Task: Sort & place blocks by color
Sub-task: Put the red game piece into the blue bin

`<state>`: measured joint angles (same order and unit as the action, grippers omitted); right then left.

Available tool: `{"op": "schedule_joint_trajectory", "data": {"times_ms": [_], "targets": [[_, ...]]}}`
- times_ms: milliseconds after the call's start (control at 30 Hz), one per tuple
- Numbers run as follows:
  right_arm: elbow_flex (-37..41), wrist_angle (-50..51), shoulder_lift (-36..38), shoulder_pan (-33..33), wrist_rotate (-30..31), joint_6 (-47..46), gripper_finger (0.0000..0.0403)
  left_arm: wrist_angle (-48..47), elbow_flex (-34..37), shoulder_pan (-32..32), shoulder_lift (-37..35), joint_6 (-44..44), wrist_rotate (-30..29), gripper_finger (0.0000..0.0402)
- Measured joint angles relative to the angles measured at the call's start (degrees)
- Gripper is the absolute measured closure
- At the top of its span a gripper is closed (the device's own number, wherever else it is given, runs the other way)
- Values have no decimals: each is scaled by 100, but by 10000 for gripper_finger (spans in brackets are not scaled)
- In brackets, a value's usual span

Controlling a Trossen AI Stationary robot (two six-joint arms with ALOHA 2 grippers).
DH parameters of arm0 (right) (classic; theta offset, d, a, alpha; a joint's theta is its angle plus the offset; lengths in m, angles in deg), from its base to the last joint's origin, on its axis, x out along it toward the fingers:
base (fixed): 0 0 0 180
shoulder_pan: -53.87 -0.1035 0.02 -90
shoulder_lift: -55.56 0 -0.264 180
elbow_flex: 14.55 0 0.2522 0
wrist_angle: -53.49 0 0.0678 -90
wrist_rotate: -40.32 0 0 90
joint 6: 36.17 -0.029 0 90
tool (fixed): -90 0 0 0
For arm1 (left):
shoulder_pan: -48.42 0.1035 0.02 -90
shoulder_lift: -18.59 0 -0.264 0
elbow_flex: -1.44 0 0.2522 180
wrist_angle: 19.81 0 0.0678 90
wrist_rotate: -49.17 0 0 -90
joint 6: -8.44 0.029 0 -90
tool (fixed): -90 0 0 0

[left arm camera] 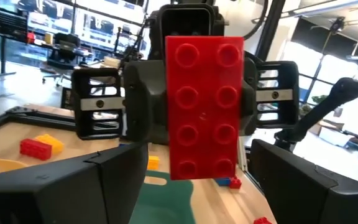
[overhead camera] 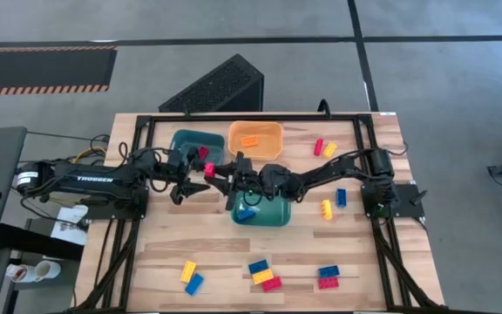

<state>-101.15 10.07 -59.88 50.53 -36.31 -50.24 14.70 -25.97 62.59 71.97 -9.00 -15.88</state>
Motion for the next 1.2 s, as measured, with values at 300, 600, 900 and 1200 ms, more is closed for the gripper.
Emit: {"op": "schedule_joint_trajectory", "data": {"times_ms": [300,600,900,1200], "targets": [[0,11,0,57,24,-98,238,9,0,0,0,74,-144,155],[2,33,1,99,9,-478,220,-17,0,2,0,345,-154,268],[4,222,4,100,250,-611,163,-765,0,253,-132,929,-209,298],[4,630,17,122,373,-603,148,-2869,-4,1451,-1165,1267,-1102,289]]}}
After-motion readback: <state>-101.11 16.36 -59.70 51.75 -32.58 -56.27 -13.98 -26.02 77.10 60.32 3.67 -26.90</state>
